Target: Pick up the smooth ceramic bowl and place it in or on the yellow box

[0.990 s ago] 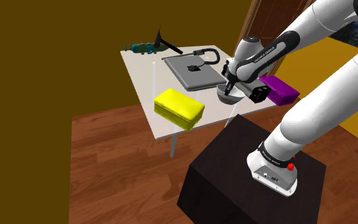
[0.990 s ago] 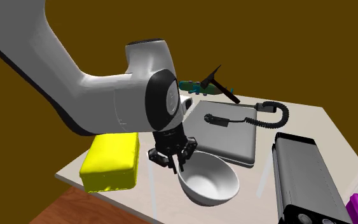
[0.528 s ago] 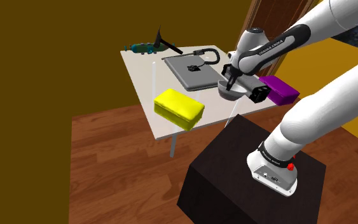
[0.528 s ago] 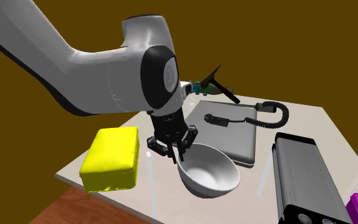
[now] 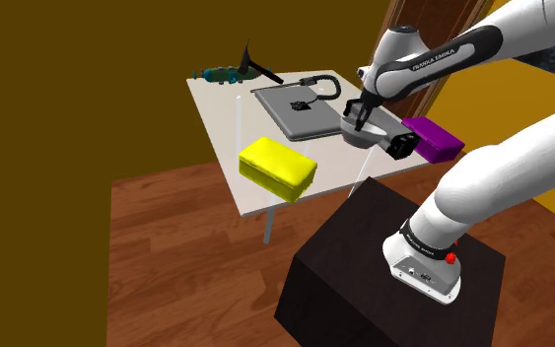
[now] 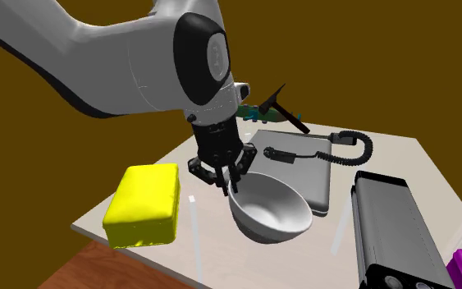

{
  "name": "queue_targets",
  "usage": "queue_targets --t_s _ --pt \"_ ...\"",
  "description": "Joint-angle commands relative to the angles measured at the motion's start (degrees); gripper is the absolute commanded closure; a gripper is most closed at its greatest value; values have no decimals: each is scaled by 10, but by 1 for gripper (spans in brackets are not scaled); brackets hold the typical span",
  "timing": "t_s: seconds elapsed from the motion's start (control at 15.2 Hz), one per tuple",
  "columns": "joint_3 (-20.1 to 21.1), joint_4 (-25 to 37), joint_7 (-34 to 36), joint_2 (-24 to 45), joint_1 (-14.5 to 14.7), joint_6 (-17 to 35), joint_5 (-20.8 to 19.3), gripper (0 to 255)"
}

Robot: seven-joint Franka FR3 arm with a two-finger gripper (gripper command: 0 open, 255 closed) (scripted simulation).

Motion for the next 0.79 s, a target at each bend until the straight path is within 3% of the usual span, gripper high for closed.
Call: queue_targets --t_s 0.0,0.4,0.73 --pt "3 8 -2 -12 2 -21 4 255" --pt "11 30 -9 -43 4 -72 12 255" --pt "73 39 64 -43 41 -98 39 255"
